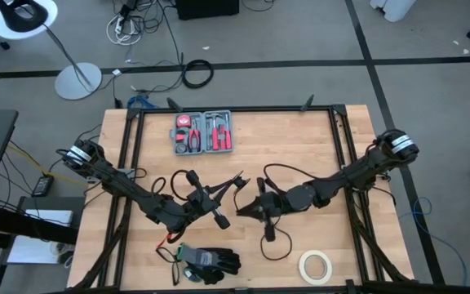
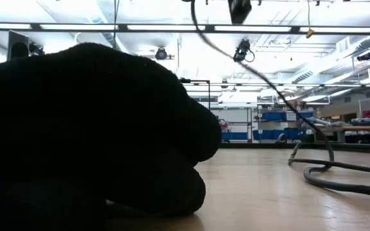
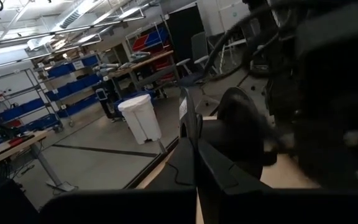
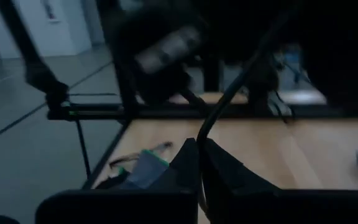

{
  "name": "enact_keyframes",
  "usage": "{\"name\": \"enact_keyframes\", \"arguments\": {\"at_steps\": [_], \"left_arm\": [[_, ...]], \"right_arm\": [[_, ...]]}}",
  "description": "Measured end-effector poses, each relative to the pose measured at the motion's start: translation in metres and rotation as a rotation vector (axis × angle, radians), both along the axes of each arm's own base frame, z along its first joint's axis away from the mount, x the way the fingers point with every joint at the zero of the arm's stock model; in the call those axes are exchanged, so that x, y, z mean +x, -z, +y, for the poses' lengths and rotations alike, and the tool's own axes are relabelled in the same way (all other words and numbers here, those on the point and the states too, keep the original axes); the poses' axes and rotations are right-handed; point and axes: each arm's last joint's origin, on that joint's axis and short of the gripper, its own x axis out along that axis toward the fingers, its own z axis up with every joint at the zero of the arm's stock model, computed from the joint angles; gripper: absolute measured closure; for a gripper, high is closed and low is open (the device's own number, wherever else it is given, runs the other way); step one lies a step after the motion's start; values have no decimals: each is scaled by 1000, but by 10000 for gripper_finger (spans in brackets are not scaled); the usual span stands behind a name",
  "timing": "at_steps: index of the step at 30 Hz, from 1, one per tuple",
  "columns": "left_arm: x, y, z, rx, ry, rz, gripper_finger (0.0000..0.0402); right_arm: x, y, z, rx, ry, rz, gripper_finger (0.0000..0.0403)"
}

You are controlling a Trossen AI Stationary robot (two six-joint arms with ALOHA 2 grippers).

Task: Coil cords
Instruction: Uncoil the black wire cable from the black spool

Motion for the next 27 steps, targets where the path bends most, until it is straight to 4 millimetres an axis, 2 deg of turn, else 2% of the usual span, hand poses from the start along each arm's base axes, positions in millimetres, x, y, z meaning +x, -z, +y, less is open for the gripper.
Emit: {"name": "enact_keyframes", "arguments": {"at_steps": [3, 6, 12, 17, 21, 27], "left_arm": [[0, 0, 0, 3, 0, 4, 402], [0, 0, -1, 15, 1, 13, 402], [-3, 0, -4, 19, -8, 18, 402], [-3, 0, -5, 18, -6, 15, 402], [-3, 0, -5, 17, -6, 15, 402], [-3, 0, -5, 17, -4, 15, 402]], "right_arm": [[-7, -11, 4, -26, -2, -48, 401], [-20, -25, 3, -37, 73, -48, 401], [-56, -36, -10, -140, 394, 124, 401], [-80, -34, -26, -88, 481, 262, 394], [-90, -29, -34, -9, 409, 388, 387], [-85, -20, -28, 178, 26, 592, 377]]}}
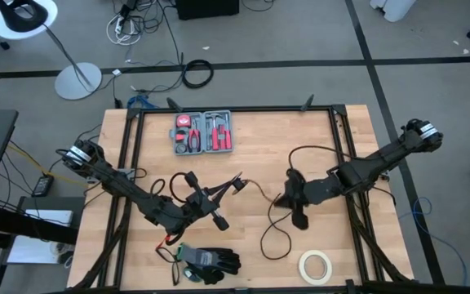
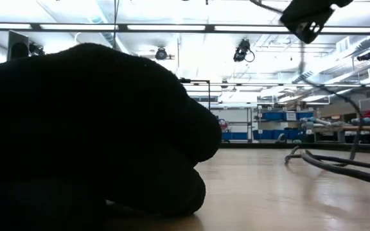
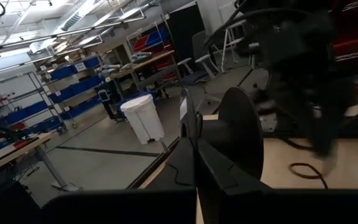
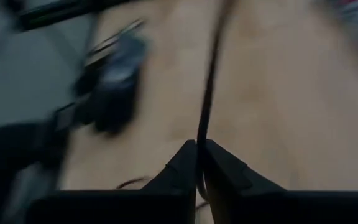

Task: Coil cords
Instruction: Uncoil the black wire cable from the black spool

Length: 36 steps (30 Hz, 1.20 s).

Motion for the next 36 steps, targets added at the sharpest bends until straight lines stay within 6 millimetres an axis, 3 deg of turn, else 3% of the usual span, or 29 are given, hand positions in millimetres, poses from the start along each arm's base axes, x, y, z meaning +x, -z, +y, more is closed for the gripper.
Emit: {"name": "enact_keyframes", "arguments": {"at_steps": [9, 12, 17, 23, 28, 36], "left_arm": [[0, 0, 1, -1, -10, 0, 402], [0, 0, 0, 0, -8, 1, 402], [0, 0, 0, 0, -6, 0, 402], [0, 0, 0, -2, -2, -2, 402], [0, 0, 0, -3, -2, -2, 402], [1, 0, -1, 6, 76, -3, 402]], "right_arm": [[1, -13, 41, 217, -577, -158, 371], [-3, -18, 47, 192, -637, -220, 371], [-3, -23, 46, 91, -604, -310, 364], [13, -36, 27, -71, -195, -492, 355], [17, -36, 18, -128, -11, -489, 347], [19, -32, 17, -211, 52, -470, 323]]}}
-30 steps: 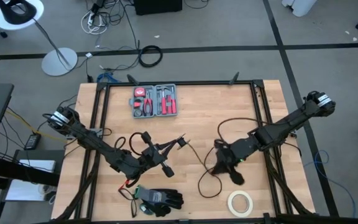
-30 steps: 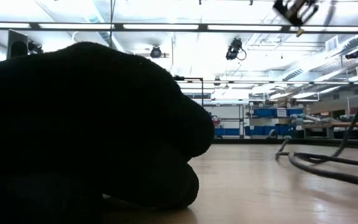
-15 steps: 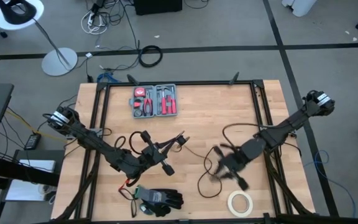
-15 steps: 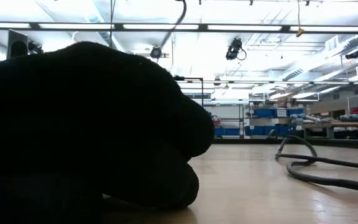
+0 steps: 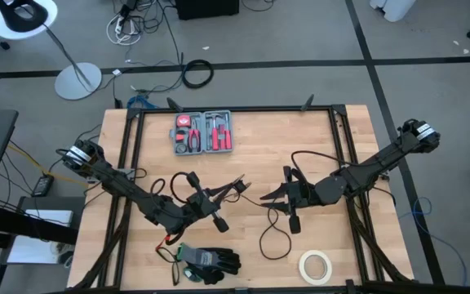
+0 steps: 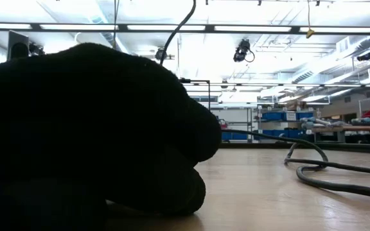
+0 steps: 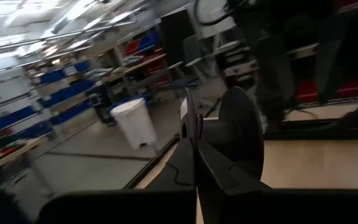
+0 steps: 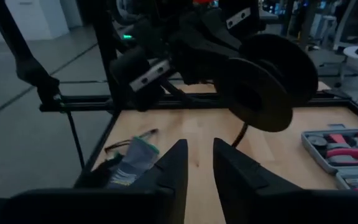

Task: Coil cords
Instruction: Uncoil the black wire cable from the black spool

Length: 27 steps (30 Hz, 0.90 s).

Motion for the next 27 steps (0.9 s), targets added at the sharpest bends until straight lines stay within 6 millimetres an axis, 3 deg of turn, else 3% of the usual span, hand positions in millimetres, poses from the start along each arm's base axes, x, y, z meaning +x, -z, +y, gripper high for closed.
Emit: {"name": "enact_keyframes", "arguments": {"at_steps": [3, 10, 19, 27], "left_arm": [[2, 1, -1, 15, 87, 6, 402], [3, 4, -1, 6, 97, 23, 402], [4, 5, -2, -30, 160, 13, 402], [13, 12, 10, -134, 250, 19, 402]], "right_arm": [[3, 4, 2, -32, -1, 14, 309], [2, 6, 0, -104, 37, 29, 284], [1, 7, -2, -177, 124, 32, 277], [1, 8, 2, -174, -16, 41, 276]]}}
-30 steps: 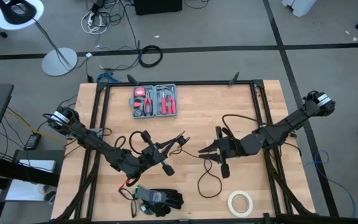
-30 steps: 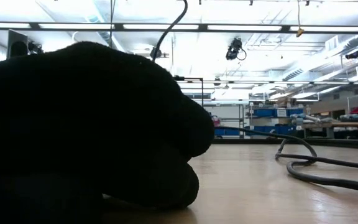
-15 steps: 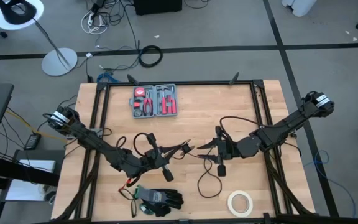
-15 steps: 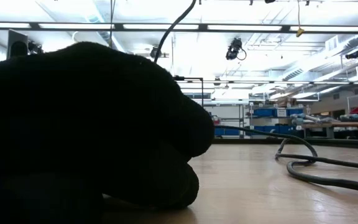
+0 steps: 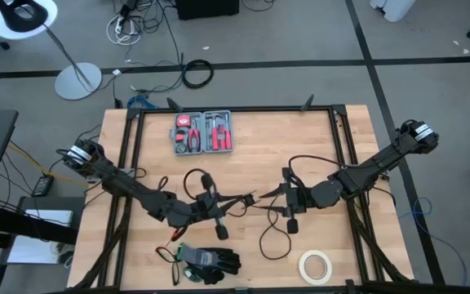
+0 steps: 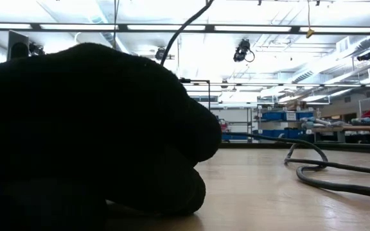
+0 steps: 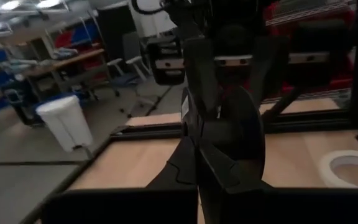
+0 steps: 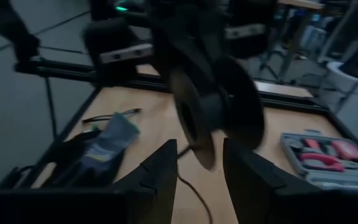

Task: Coil cords
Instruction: Uncoil the black wire cable from the black spool

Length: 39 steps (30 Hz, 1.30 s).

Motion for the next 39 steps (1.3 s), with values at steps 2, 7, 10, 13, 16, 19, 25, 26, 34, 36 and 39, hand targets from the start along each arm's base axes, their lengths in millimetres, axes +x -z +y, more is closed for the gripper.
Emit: {"name": "enact_keyframes", "arguments": {"at_steps": [2, 7, 10, 13, 16, 19, 25, 26, 34, 36, 39], "left_arm": [[2, 1, 4, -25, 6, 4, 402], [6, 2, 11, -85, 10, -7, 402], [7, 2, 13, -109, 16, -13, 402], [7, 3, 14, -115, 11, -12, 402], [7, 3, 14, -113, 10, -8, 402], [7, 3, 14, -102, 1, -2, 402], [7, 3, 14, -86, 8, 5, 402], [7, 3, 14, -87, 7, 4, 402], [6, 2, 12, -62, 11, 3, 392], [6, 1, 11, -59, 7, -5, 381], [5, 0, 10, -45, -17, -13, 358]], "right_arm": [[0, 0, 1, 4, -19, 3, 276], [0, 0, 0, 3, -17, 4, 278], [3, 3, 0, 4, -8, 8, 282], [9, 9, 0, -7, 29, 26, 291], [17, 20, -2, -7, 70, 59, 319], [22, 27, -4, -7, 86, 83, 376], [23, 26, -3, -3, 75, 68, 398], [23, 25, -3, -10, 75, 65, 398], [22, 25, -2, -10, 73, 58, 401], [22, 24, -1, -10, 70, 52, 401], [22, 23, -1, -12, 74, 47, 401]]}}
